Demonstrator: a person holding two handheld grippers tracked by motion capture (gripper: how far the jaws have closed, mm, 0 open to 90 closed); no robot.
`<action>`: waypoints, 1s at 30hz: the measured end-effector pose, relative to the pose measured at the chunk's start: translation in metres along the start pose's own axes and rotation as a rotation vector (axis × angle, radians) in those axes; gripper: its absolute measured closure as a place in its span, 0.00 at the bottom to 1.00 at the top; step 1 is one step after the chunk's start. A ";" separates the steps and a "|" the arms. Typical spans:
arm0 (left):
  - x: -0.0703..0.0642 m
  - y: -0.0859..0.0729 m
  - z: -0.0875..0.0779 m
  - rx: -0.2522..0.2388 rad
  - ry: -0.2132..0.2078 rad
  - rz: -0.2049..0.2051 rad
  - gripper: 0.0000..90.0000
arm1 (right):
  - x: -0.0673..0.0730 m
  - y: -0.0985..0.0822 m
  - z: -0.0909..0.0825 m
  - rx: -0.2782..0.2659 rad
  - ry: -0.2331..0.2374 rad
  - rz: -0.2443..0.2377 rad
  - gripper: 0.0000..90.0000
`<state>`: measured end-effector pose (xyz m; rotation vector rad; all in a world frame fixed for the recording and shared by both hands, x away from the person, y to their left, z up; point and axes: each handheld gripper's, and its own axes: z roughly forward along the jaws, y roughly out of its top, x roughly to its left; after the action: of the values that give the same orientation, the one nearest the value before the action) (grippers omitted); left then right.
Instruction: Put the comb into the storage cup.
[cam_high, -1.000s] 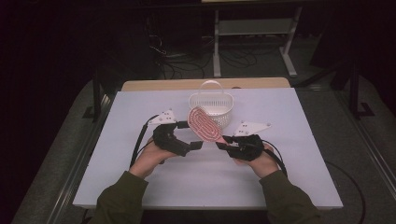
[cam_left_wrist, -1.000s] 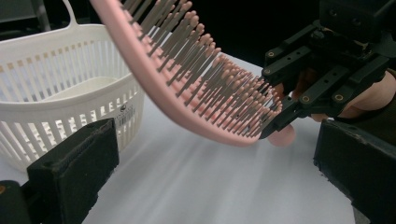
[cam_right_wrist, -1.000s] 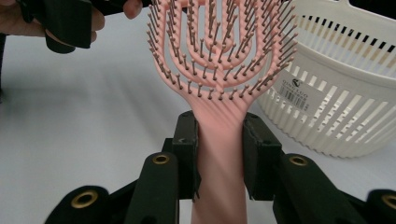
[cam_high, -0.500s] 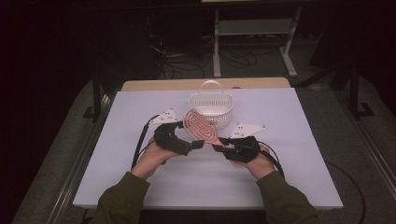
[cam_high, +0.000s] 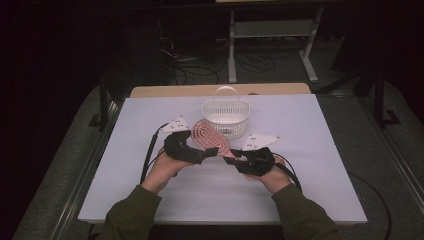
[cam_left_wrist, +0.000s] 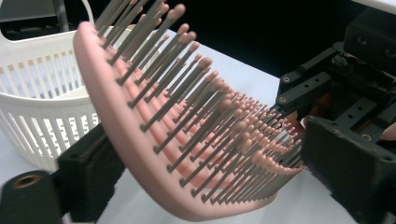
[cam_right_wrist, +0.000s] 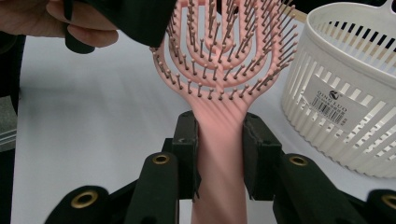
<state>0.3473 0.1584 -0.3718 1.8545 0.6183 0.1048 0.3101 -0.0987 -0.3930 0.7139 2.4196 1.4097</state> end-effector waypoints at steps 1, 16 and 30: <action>0.000 0.000 0.000 -0.004 0.000 -0.006 0.14 | 0.000 0.000 0.000 0.000 0.000 -0.001 0.76; 0.005 0.002 -0.008 -0.029 -0.010 -0.074 0.34 | 0.003 -0.002 0.004 0.013 -0.010 -0.026 0.76; 0.009 0.002 -0.010 -0.021 -0.021 -0.137 0.48 | 0.006 -0.003 0.007 0.017 -0.030 -0.037 0.76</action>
<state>0.3521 0.1709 -0.3681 1.7850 0.7245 0.0012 0.3077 -0.0917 -0.3988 0.6854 2.4127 1.3561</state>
